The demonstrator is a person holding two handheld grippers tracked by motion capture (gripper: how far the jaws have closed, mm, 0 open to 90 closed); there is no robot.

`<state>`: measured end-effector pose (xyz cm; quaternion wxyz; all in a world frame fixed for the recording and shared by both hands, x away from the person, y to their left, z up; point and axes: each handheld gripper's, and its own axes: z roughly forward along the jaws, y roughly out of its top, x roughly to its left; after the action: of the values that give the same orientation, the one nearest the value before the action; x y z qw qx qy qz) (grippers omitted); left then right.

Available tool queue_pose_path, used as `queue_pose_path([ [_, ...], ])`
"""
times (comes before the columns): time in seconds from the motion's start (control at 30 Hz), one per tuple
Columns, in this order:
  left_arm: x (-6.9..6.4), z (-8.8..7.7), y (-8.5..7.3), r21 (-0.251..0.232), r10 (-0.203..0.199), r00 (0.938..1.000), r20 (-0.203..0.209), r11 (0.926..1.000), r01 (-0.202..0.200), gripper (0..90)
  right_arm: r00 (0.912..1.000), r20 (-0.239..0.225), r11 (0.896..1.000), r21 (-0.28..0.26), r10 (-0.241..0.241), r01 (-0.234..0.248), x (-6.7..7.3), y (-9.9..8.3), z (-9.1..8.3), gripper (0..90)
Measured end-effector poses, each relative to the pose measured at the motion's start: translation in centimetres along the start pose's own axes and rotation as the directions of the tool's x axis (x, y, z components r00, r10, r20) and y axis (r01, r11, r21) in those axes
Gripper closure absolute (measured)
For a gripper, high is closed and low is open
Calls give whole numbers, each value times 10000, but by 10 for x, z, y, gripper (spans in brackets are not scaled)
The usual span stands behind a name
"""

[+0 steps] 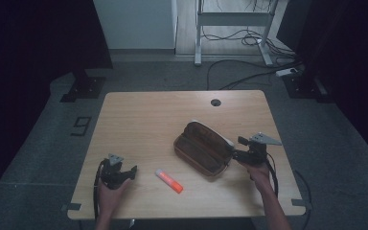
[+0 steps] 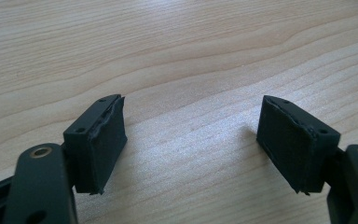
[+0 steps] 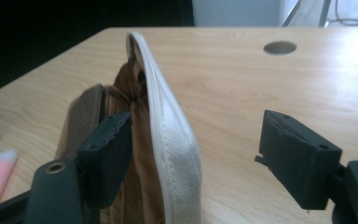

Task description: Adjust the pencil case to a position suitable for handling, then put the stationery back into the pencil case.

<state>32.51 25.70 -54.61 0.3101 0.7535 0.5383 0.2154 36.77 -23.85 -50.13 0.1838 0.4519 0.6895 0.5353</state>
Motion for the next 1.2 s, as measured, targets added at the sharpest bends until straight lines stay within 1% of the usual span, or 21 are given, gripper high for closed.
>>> queue_pose_path([
  [0.1,0,0,0,1,10,10000,0,10000,-10,235,9999,52,9998,-115,-136,137,4,5,-8,246],
  [0.13,0,0,0,1,4,10000,-1,10000,-4,235,9994,64,9987,-379,-340,342,8,9,-13,263],
  [0.17,0,0,0,1,4,10000,-1,10000,-4,235,9994,64,9987,-379,-340,342,8,9,-13,263],
  [0.2,0,0,0,-1,3,10000,-2,10000,-3,235,9987,-68,9971,-577,-509,504,14,13,-19,265],
  [0.23,0,0,0,-1,3,10000,-2,10000,-3,235,9987,-68,9971,-577,-509,504,14,13,-19,265],
  [0.3,0,0,0,-2,4,10000,-2,10000,-4,235,9975,-223,9951,-752,-663,645,21,18,-24,271],
  [0.33,0,0,0,-2,2,10000,-1,10000,-2,235,9968,-363,9946,-782,-711,681,26,20,-25,274],
  [0.37,0,0,0,-2,2,10000,-1,10000,-2,235,9968,-363,9946,-782,-711,681,26,20,-25,274],
  [0.4,0,0,0,-2,2,10000,-2,10000,-2,235,9951,-375,9927,-825,-912,879,33,23,-27,280],
  [0.5,0,0,0,-4,-5,10000,-5,10000,5,235,9942,-419,9918,-853,-995,956,39,25,-28,284],
  [0.53,0,0,0,-2,-3,10000,-5,10000,3,235,9925,-556,9901,-949,-1090,1035,46,27,-29,289],
  [0.57,0,0,0,-2,-3,10000,-5,10000,3,235,9925,-556,9901,-949,-1090,1035,46,27,-29,289],
  [0.6,0,0,0,-3,-7,10000,-4,10000,7,235,9901,-736,9892,-943,-1196,1125,54,28,-29,294],
  [0.63,0,0,0,-3,-7,10000,-4,10000,7,235,9901,-736,9892,-943,-1196,1125,54,28,-29,294],
  [0.7,0,0,0,-4,-6,10000,-4,10000,6,235,9882,-916,9893,-906,-1225,1142,61,29,-28,299],
  [0.73,0,0,0,-4,-4,10000,-6,10000,4,235,9851,-1149,9895,-820,-1279,1189,69,28,-25,307],
  [0.8,0,0,0,-3,-4,10000,-4,10000,4,235,9807,-1407,9894,-697,-1358,1271,77,26,-20,310],
  [0.83,0,0,0,-3,-4,10000,-4,10000,4,235,9807,-1407,9894,-697,-1358,1271,77,26,-20,310],
  [1.0,0,0,0,-7,-8,10000,-9,10000,8,235,9701,-1901,9883,-96,-1511,1521,97,16,-3,315],
  [1.1,0,0,0,-4,-5,10000,-10,10000,5,235,9674,-2046,9878,132,-1490,1549,105,12,3,316],
  [1.2,0,0,0,-7,-7,10000,-11,10000,7,235,9669,-2109,9882,230,-1435,1516,108,10,6,316],
])
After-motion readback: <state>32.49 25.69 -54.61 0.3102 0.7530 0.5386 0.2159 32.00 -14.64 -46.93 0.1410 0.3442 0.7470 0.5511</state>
